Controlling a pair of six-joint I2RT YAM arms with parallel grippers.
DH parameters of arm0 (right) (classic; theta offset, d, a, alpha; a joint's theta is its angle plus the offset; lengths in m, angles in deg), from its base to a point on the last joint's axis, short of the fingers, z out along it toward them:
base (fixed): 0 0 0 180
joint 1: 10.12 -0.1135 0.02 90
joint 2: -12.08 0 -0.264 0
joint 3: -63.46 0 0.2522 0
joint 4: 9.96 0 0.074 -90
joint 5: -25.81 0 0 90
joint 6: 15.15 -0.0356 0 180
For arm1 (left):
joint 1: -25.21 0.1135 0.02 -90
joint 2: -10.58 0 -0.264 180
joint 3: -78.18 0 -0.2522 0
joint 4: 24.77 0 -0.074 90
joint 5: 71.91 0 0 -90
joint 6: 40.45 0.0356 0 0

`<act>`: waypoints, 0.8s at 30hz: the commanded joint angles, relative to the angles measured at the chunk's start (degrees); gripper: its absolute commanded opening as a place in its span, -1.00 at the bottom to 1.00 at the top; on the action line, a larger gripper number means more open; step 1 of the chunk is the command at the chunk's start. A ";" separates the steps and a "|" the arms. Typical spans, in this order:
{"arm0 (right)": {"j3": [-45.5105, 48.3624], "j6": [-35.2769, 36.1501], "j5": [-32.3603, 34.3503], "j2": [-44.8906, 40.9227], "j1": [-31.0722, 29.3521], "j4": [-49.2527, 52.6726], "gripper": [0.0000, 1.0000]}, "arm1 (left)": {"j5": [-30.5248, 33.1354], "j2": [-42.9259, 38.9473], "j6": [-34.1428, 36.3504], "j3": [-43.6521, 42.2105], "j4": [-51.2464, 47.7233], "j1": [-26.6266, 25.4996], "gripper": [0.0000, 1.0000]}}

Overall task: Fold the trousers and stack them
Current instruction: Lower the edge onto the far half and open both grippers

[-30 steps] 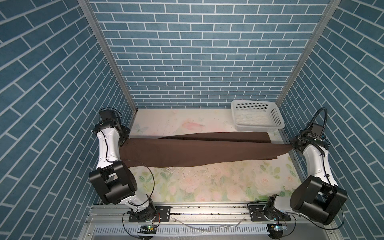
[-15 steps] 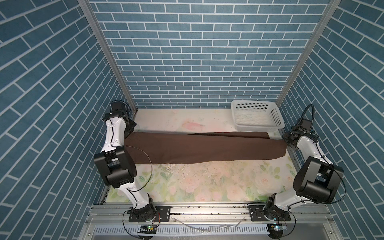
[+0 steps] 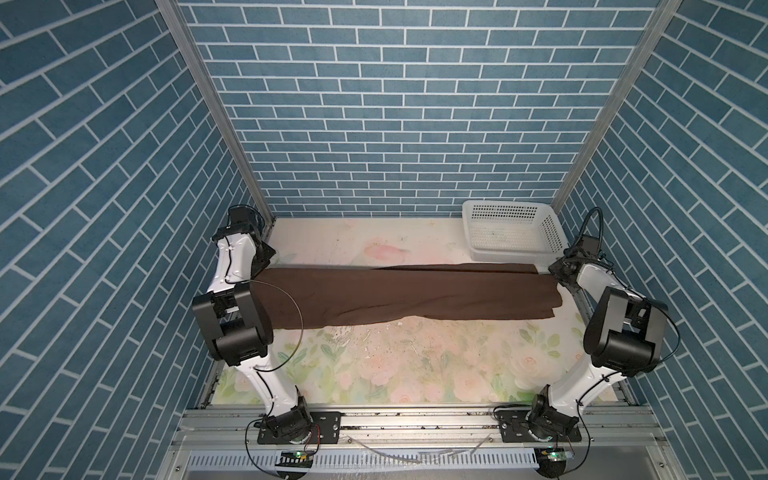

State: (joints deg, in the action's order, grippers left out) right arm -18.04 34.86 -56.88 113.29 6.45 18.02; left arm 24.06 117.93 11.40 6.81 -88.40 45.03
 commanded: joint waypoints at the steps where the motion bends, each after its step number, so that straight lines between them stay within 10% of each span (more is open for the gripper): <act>1: -3.14 1.49 9.28 1.56 1.45 -5.58 -1.00 | 9.14 1.57 0.18 -0.36 5.87 1.71 -1.00; 9: -4.42 0.82 7.44 5.66 0.64 -5.75 -0.98 | 9.23 4.41 0.04 -0.27 6.44 0.69 -0.97; 14: -10.20 -0.20 5.43 8.61 0.60 -1.60 -0.47 | 8.19 6.51 0.06 3.07 5.80 0.54 -0.33; 24: -9.54 2.24 4.87 3.12 0.65 3.69 -0.24 | 3.73 10.51 3.74 19.99 -3.18 -1.98 -0.33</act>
State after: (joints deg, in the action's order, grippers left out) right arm -29.93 36.07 -52.83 120.79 7.07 18.98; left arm 28.94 130.12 13.36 26.46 -87.79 44.52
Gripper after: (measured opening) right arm 0.378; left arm 0.333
